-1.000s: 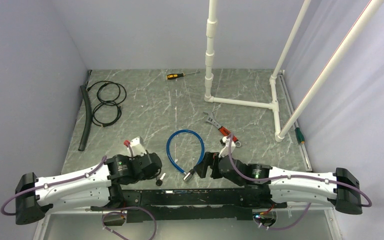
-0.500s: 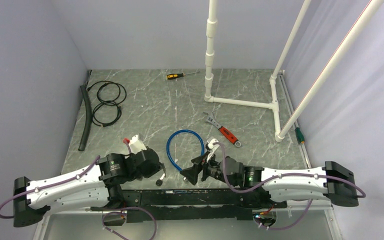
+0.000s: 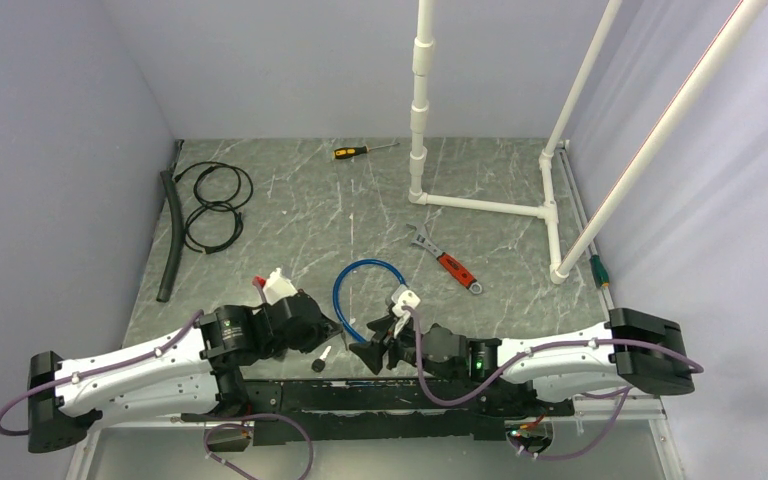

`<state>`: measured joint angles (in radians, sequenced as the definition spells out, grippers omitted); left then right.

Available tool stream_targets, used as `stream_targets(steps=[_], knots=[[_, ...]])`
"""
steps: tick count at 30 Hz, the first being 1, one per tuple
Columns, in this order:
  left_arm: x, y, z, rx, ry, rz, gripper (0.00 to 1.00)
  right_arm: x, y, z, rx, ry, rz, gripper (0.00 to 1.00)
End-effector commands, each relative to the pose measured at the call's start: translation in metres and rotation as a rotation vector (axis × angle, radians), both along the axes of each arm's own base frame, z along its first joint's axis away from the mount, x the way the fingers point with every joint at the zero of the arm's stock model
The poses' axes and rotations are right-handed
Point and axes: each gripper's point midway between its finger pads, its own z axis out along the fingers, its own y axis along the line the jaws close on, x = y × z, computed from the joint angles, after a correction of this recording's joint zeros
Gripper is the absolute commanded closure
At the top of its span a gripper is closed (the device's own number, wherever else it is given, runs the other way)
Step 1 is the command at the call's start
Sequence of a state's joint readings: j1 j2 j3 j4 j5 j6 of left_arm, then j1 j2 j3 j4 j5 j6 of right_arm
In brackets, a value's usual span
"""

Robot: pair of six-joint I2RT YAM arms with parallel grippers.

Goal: Unlock with the key

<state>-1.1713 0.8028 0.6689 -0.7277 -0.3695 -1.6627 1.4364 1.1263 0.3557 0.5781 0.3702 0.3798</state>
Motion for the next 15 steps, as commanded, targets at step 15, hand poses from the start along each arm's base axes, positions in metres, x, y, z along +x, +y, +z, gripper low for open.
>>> stream_targets(steps=[15], knots=[[0.005, -0.006, 0.019, -0.122, -0.013, 0.058, 1.00, 0.001, 0.038, 0.018, 0.007, -0.037, -0.030, 0.62]])
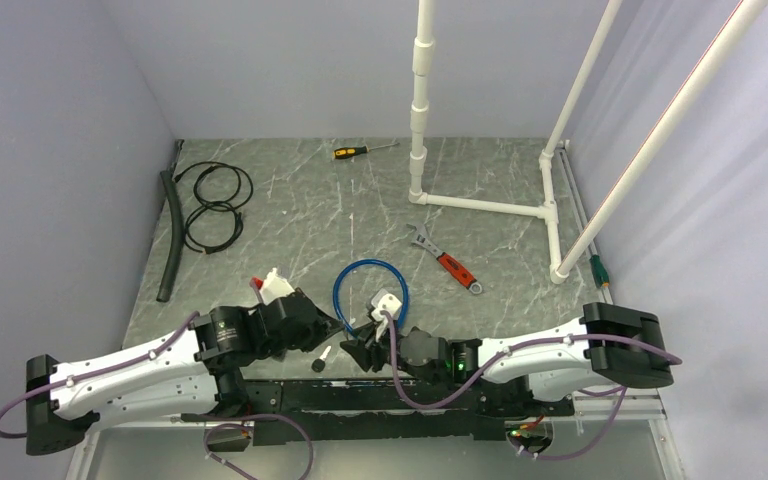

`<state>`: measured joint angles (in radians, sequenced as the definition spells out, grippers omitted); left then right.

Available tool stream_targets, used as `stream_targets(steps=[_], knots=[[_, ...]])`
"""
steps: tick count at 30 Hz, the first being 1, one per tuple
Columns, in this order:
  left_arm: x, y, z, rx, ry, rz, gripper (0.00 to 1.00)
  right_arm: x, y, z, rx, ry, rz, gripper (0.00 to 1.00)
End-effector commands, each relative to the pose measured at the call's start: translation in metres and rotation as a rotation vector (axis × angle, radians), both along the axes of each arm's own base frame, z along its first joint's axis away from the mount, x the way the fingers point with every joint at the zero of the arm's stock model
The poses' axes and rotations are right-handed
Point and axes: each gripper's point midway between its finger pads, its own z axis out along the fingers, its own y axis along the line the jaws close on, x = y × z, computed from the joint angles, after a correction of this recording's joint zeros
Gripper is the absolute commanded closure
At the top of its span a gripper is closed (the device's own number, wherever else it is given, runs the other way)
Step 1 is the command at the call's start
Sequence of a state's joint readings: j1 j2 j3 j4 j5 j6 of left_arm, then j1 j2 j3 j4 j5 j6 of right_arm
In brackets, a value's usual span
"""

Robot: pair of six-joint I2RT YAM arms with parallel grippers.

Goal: Unlock with the key

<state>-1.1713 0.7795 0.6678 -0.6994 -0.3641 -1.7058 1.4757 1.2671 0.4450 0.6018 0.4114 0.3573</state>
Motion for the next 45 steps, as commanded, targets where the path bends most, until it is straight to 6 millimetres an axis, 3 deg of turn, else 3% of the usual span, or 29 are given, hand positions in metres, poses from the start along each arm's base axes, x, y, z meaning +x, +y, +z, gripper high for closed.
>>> stream_targets(steps=[1, 6, 11, 19, 22, 24, 26, 30, 35, 39, 45], knots=[[0.004, 0.000, 0.008, -0.051, -0.018, 0.034, 1.00, 0.005, 0.013, 0.020, 0.040, -0.008, -0.038, 0.63], [0.004, 0.002, 0.007, -0.055, -0.018, 0.040, 1.00, 0.008, 0.010, 0.015, 0.025, -0.007, -0.065, 0.75], [0.003, 0.002, 0.003, -0.058, -0.011, 0.041, 1.00, 0.011, 0.008, 0.016, 0.007, -0.016, -0.086, 1.00], [0.004, 0.003, 0.001, -0.050, -0.030, 0.031, 0.98, 0.010, 0.002, 0.014, -0.017, -0.006, -0.083, 1.00], [0.003, 0.007, 0.005, -0.019, -0.073, -0.008, 0.70, 0.004, -0.003, 0.016, -0.044, 0.005, -0.053, 1.00], [0.002, 0.010, 0.010, -0.001, -0.121, -0.056, 0.41, -0.001, -0.007, 0.019, -0.070, 0.013, -0.023, 1.00], [0.000, 0.011, 0.018, 0.005, -0.185, -0.120, 0.30, -0.006, -0.015, 0.026, -0.097, 0.027, 0.002, 1.00], [-0.004, 0.004, 0.050, -0.009, -0.436, -0.322, 0.33, -0.022, -0.032, 0.040, -0.113, 0.082, 0.084, 1.00], [-0.030, -0.019, 0.088, -0.111, -0.756, -0.619, 0.32, -0.053, -0.053, 0.060, -0.081, 0.227, 0.297, 1.00], [-0.052, -0.037, 0.102, -0.146, -0.889, -0.827, 0.36, -0.061, -0.063, 0.061, -0.111, 0.351, 0.388, 1.00], [-0.079, -0.074, 0.100, -0.218, -0.942, -1.094, 0.42, -0.077, -0.063, 0.064, -0.120, 0.440, 0.508, 1.00]])
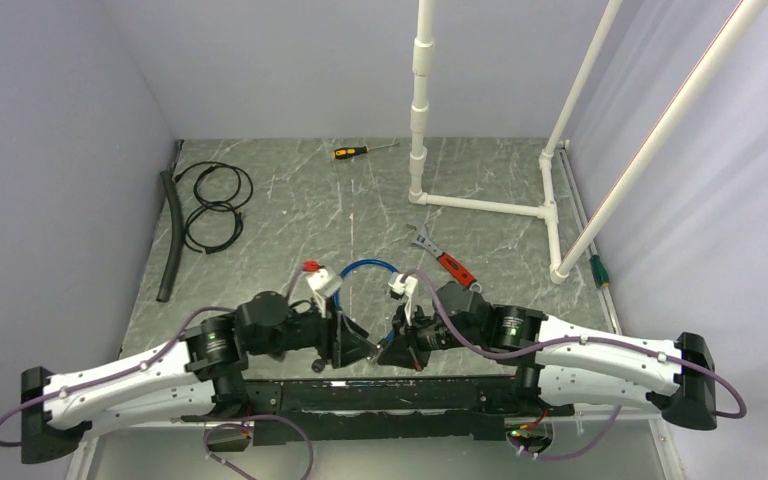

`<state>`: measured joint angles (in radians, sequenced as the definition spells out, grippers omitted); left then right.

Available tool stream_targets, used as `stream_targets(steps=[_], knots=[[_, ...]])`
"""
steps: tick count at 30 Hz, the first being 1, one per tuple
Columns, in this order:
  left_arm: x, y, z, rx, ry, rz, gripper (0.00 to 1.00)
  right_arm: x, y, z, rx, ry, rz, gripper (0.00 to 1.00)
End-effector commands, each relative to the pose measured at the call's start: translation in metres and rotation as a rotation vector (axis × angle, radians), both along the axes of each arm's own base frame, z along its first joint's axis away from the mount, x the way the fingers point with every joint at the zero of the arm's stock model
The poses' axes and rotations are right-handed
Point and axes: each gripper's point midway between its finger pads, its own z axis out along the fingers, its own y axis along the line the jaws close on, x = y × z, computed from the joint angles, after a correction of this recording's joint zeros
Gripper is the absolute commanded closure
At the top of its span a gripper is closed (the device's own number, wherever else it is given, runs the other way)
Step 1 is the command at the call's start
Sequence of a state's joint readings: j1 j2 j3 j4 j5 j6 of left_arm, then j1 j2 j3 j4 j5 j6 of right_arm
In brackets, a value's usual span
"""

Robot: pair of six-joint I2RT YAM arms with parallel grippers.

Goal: Unlock with the key

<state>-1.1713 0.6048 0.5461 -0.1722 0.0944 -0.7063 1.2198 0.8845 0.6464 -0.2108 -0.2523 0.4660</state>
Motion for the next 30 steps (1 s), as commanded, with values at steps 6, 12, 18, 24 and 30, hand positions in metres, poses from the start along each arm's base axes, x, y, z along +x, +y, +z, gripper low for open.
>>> stream_targets(steps=[6, 12, 18, 24, 30], knots=[[-0.039, -0.034, 0.031, -0.101, -0.191, -0.364, 0.55, -0.042, 0.001, 0.028, 0.062, 0.113, 0.230, 1.00], [-0.053, -0.026, 0.036, -0.135, -0.216, -0.439, 0.62, -0.047, -0.001, 0.034, 0.089, 0.106, 0.262, 1.00], [-0.058, -0.023, 0.033, -0.132, -0.204, -0.460, 0.65, -0.047, -0.001, 0.044, 0.109, 0.083, 0.268, 1.00], [-0.060, -0.023, 0.025, -0.125, -0.181, -0.468, 0.65, -0.046, -0.001, 0.050, 0.113, 0.074, 0.265, 1.00], [-0.061, -0.023, 0.022, -0.125, -0.175, -0.471, 0.71, -0.044, -0.002, 0.051, 0.112, 0.069, 0.256, 1.00]])
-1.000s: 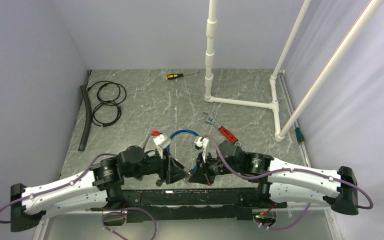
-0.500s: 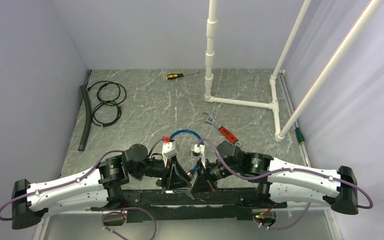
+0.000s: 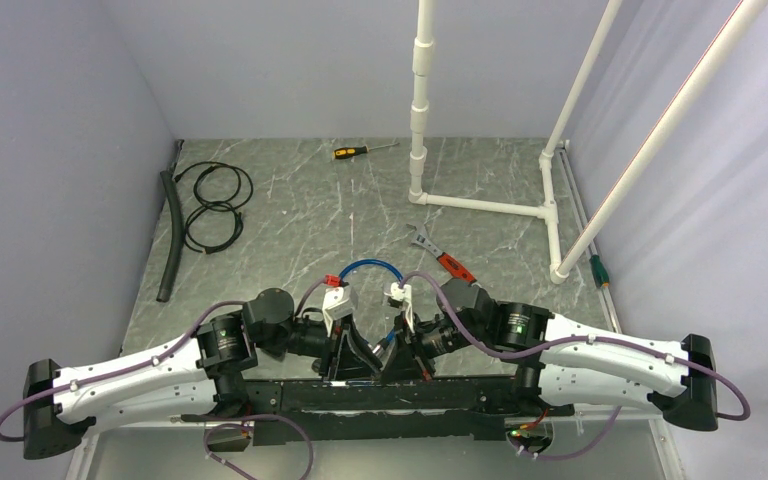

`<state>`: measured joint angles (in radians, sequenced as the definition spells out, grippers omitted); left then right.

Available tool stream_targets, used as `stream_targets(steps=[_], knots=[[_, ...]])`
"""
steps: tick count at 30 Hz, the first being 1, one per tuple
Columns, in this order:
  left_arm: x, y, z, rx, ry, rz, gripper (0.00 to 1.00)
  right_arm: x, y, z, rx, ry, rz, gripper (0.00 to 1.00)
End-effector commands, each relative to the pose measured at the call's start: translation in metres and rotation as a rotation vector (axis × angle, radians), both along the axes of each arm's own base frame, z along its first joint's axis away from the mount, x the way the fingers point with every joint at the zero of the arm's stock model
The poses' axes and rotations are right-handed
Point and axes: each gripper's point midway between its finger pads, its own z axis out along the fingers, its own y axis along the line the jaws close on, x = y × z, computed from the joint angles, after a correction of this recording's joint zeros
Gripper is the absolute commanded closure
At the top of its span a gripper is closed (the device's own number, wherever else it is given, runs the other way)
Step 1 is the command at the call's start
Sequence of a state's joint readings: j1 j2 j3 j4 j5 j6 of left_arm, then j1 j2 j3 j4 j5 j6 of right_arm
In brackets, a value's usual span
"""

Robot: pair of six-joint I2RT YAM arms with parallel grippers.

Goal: Unlock with the key

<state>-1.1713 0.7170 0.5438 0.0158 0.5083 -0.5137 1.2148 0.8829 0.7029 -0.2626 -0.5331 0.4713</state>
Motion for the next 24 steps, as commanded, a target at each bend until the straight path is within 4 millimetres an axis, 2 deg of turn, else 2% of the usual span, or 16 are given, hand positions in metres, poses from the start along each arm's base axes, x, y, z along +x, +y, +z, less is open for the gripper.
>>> stream_targets(steps=[1, 6, 17, 21, 24], knots=[[-0.005, 0.000, 0.009, -0.044, -0.021, -0.030, 0.73, 0.002, 0.004, 0.025, 0.072, -0.040, 0.006, 1.00], [-0.003, 0.003, 0.007, -0.029, -0.020, -0.013, 0.78, 0.003, 0.004, 0.027, 0.077, -0.047, 0.004, 1.00], [-0.001, 0.006, 0.002, -0.015, -0.006, 0.011, 0.63, 0.005, 0.004, 0.030, 0.084, -0.054, -0.006, 1.00], [-0.001, 0.004, -0.002, -0.005, 0.003, 0.009, 0.64, 0.005, 0.004, 0.031, 0.090, -0.057, -0.009, 1.00], [0.000, 0.003, -0.004, 0.001, 0.006, 0.010, 0.69, 0.005, 0.004, 0.031, 0.093, -0.059, -0.010, 1.00]])
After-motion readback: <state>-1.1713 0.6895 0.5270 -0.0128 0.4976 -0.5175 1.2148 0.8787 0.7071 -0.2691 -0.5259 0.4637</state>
